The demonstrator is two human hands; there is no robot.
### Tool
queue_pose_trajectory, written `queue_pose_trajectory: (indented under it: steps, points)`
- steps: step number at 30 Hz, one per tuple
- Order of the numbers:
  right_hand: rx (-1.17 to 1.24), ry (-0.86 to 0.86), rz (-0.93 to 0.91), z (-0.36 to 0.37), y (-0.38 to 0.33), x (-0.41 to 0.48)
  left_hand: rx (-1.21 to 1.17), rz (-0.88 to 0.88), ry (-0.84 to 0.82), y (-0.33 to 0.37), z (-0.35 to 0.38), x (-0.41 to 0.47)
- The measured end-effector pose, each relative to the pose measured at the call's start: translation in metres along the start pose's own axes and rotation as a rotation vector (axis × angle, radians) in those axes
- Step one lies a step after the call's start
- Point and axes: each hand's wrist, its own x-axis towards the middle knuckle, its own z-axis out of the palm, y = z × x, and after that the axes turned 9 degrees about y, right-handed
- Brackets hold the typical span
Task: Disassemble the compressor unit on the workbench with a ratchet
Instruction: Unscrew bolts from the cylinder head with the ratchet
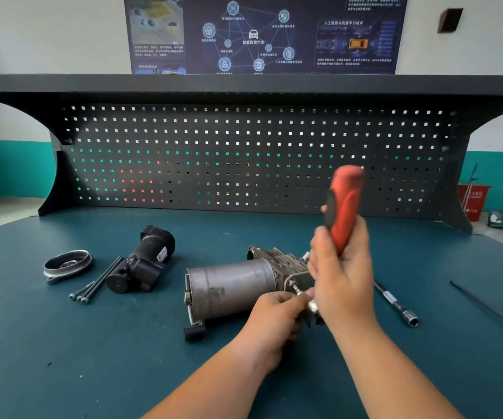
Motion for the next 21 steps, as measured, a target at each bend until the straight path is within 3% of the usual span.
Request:
queue_pose_trajectory:
  steps: [3, 6, 8, 9, 11, 13, 18, 21]
  points:
    - [0.224, 0.309, 0.286, -0.008, 0.009, 0.017, -0.036, -0.015, -0.01, -0.002, 0.001, 0.001]
    - [0.392, 0.64, 0.698, -0.023, 0.022, 0.027, -0.11, -0.055, -0.011, -0.002, 0.002, 0.002]
    - [0.494, 0.746, 0.881, -0.028, 0.031, 0.026, -0.127, -0.072, 0.003, -0.001, 0.003, 0.002]
    - [0.503, 0.762, 0.886, -0.028, 0.032, 0.025, -0.119, -0.079, 0.009, 0.0, 0.003, 0.002]
    - [0.44, 0.708, 0.759, -0.025, 0.03, 0.027, -0.079, -0.089, 0.021, 0.0, 0.002, 0.002]
    - [0.357, 0.583, 0.521, -0.018, 0.019, 0.027, -0.042, -0.098, 0.035, 0.001, 0.0, 0.0]
    - [0.032, 0.027, -0.005, -0.003, 0.001, 0.001, 0.056, -0.024, 0.013, 0.0, 0.0, 0.001]
    - [-0.177, -0.21, -0.311, 0.0, -0.001, -0.01, 0.062, 0.014, 0.023, 0.002, 0.001, -0.004]
